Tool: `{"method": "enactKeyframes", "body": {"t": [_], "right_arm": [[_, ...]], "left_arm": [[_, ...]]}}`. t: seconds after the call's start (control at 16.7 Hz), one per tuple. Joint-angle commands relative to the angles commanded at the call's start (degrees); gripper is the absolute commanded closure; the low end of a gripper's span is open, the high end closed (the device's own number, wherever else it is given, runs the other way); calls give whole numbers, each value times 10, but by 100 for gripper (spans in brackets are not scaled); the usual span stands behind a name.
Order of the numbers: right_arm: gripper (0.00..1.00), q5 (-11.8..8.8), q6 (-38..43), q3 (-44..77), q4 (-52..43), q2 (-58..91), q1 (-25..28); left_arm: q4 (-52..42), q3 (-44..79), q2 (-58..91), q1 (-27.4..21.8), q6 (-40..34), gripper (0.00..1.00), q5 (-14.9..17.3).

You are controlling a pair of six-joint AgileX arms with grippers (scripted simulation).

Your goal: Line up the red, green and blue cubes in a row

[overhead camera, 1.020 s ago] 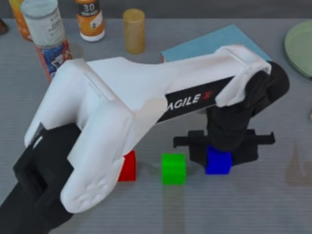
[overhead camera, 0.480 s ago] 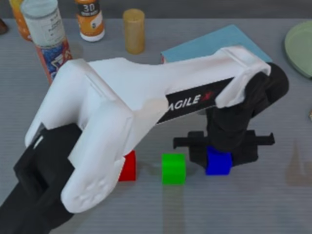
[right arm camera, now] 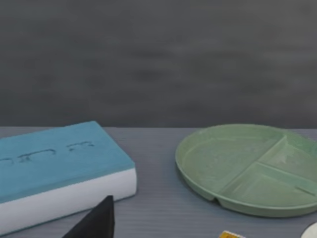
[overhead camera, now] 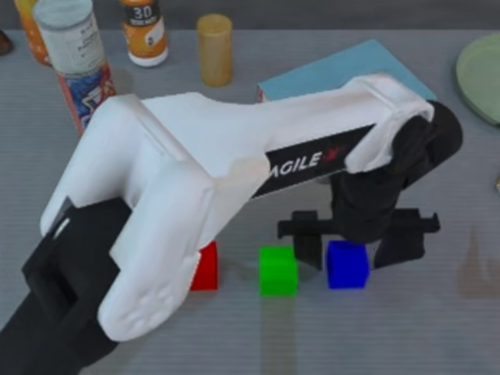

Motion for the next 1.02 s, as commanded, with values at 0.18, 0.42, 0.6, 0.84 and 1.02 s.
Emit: {"method": "enactKeyframes", "body": {"t": [0.18,0.42,0.6,0.84,1.02], "right_arm": [[0,0,0,0,0,0,0],[0,0,0,0,0,0,0],[0,0,0,0,0,0,0],[0,0,0,0,0,0,0],[0,0,0,0,0,0,0]], "left_arm": [[0,0,0,0,0,0,0],[0,0,0,0,0,0,0],[-2,2,0,-1,0,0,0],[-68,69,1,3,-2,0,0],[-138,136,0,8,-2,0,0]]}}
